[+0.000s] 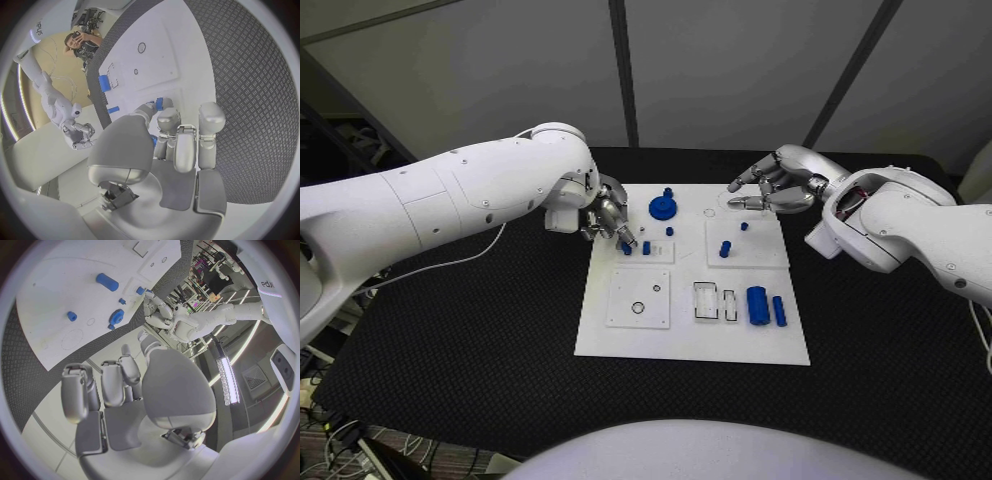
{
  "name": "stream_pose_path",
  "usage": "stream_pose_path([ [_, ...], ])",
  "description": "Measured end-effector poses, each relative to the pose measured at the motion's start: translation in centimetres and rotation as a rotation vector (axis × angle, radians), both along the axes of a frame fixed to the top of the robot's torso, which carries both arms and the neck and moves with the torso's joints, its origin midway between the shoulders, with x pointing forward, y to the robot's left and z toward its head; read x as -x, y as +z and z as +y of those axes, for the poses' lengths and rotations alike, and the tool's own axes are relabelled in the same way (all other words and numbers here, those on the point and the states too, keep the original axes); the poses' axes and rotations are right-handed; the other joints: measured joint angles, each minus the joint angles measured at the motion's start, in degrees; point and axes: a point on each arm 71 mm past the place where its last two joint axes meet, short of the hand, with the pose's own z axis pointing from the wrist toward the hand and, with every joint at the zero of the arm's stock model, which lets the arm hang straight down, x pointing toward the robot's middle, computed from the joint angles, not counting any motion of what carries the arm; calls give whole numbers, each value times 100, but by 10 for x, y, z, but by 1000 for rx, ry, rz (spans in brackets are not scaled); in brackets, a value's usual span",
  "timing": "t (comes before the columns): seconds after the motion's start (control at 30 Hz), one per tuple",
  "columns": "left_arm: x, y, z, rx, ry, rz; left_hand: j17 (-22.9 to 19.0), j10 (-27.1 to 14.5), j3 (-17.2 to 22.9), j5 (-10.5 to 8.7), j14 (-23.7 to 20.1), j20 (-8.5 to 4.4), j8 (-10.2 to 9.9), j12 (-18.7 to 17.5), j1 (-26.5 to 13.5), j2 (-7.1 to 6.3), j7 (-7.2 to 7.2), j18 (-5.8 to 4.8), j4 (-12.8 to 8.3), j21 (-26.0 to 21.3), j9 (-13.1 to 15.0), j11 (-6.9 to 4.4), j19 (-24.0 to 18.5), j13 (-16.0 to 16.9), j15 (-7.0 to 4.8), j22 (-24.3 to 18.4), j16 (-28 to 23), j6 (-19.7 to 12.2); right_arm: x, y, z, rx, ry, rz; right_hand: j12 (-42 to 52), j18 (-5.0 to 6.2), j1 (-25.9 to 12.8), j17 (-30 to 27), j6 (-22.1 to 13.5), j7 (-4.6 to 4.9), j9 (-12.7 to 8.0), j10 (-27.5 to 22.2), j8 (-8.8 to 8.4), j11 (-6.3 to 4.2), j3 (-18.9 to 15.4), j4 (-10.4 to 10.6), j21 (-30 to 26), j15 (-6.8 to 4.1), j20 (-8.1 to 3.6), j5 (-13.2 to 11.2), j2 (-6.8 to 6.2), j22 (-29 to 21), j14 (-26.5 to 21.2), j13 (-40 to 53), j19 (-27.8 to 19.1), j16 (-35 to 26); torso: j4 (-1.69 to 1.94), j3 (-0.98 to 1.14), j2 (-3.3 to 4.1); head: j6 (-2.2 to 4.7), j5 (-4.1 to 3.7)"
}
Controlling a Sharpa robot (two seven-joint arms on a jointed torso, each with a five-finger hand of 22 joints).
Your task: Assemble the parts on the task board
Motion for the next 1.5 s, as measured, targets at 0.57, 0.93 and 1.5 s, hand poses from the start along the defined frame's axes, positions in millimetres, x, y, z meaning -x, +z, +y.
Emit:
stream_pose_path([
  [0.57,-4,-1,-6,-57,-35,-40,0,22,71,-2,0,0,0,100,-66,-35,4,0,-40,90,24,-22,0,22,18,0,0,5,0,0,2,-2,4,-1,0,-1,0,-1,0,0,-1,0,0,0,0,0,0,0,0,0,0,0,0,0,0,0,5,-5,0,-18,20],
  [0.93,-3,-3,-8,-69,-39,-48,0,20,72,-5,-1,0,0,100,-64,-20,-11,0,-41,112,38,-20,0,21,19,0,0,-10,0,0,2,-2,5,-1,0,0,0,-2,0,0,-1,0,0,0,0,0,0,0,0,0,0,0,0,0,0,0,10,-4,0,-23,15],
  [1.5,-3,-5,-8,-73,-35,-51,0,19,72,15,20,0,0,128,-63,-19,-10,0,-41,112,60,-19,0,20,16,0,0,-9,0,0,2,-2,5,-1,0,0,-24,-3,0,0,4,0,0,0,0,0,0,0,0,0,24,0,0,0,0,0,9,-3,1,-41,9],
])
